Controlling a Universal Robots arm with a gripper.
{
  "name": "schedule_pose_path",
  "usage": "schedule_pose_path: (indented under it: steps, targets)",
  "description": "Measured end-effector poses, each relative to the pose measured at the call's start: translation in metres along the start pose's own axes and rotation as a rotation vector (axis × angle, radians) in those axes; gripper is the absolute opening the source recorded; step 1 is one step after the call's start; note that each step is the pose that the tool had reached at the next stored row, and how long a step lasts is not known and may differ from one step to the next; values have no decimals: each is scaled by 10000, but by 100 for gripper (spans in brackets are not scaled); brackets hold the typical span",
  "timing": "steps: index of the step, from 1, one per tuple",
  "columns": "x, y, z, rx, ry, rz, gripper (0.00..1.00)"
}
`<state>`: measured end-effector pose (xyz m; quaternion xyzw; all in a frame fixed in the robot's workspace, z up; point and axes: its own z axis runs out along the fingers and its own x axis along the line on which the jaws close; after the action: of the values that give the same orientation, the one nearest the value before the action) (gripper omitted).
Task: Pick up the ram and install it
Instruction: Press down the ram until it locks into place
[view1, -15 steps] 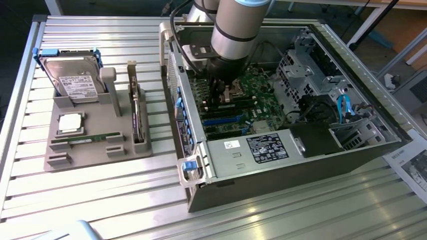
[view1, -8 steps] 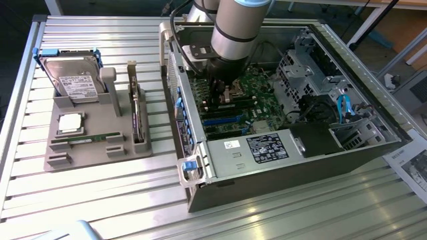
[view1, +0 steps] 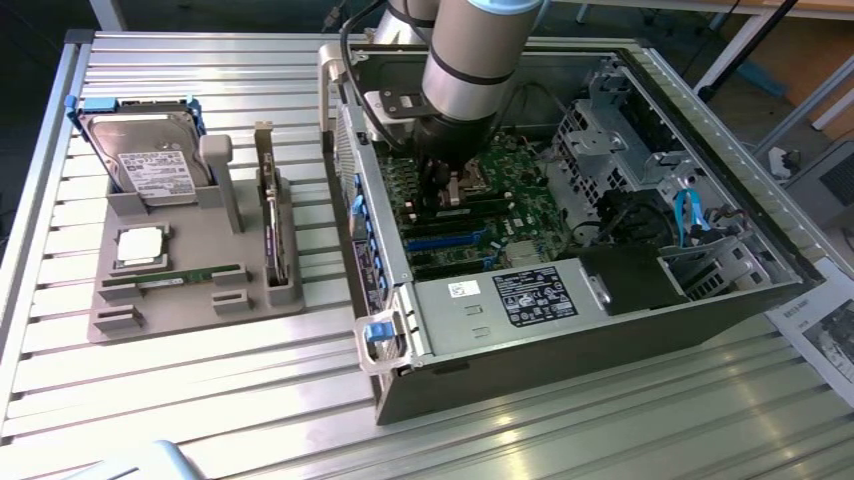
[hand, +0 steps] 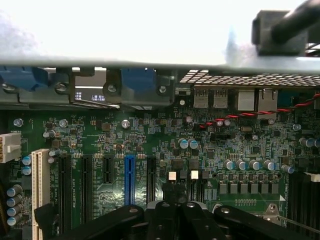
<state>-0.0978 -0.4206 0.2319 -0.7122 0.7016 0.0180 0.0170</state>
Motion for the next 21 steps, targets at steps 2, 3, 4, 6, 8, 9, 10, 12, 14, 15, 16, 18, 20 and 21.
schedule_pose_path:
  steps: [2, 3, 4, 6, 8, 9, 10, 12, 14, 15, 16, 18, 20, 21]
  targets:
    - [2, 0, 2, 1, -1, 0, 10]
    - [3, 0, 2, 1, -1, 0, 10]
    - [4, 0, 2, 1, -1, -1, 10]
    - [7, 0, 4, 1, -1, 0, 10]
    - [10, 0, 4, 0, -1, 0, 10]
    - [12, 0, 5, 1, -1, 0, 10]
    - [13, 0, 5, 1, 0, 0, 10]
    - [16, 0, 6, 0, 0, 0, 10]
    - [19, 0, 7, 0, 0, -1, 10]
    - [20, 0, 8, 1, 0, 0, 10]
    - [21, 0, 9, 0, 0, 0, 10]
    - [21, 0, 11, 0, 1, 0, 10]
    - [21, 0, 19, 2, -2, 0, 10]
    - [21, 0, 19, 1, 0, 0, 10]
